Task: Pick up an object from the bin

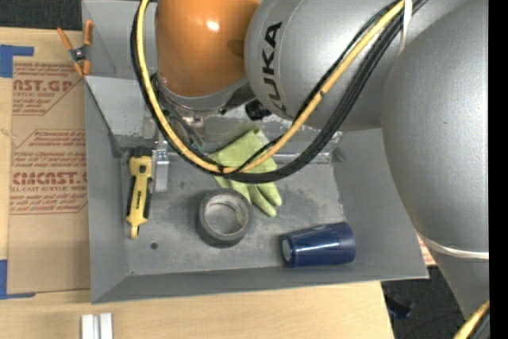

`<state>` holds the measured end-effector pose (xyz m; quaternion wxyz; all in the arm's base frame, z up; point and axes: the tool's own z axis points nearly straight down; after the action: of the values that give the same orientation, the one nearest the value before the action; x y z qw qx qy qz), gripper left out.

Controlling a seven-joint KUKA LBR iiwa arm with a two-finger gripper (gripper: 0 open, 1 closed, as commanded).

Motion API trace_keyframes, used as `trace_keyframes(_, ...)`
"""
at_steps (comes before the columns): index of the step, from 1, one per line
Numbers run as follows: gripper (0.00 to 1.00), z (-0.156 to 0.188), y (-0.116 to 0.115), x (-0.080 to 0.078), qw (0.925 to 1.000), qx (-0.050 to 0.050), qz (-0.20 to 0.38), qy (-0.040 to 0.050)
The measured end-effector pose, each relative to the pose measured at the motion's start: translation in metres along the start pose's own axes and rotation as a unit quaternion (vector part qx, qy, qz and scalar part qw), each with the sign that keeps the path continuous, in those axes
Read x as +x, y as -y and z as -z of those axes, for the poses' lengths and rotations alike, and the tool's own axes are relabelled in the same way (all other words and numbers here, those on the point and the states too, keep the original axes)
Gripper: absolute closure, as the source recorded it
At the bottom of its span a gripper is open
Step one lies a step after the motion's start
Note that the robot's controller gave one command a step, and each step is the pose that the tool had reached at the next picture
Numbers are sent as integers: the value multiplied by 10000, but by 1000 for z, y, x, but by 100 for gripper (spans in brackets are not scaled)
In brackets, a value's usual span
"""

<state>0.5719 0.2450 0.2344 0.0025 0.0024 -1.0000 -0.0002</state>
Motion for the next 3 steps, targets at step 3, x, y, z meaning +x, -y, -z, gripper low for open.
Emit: trace_keyframes(3, 0, -58, 57, 70, 9978, -10, 667, 59)
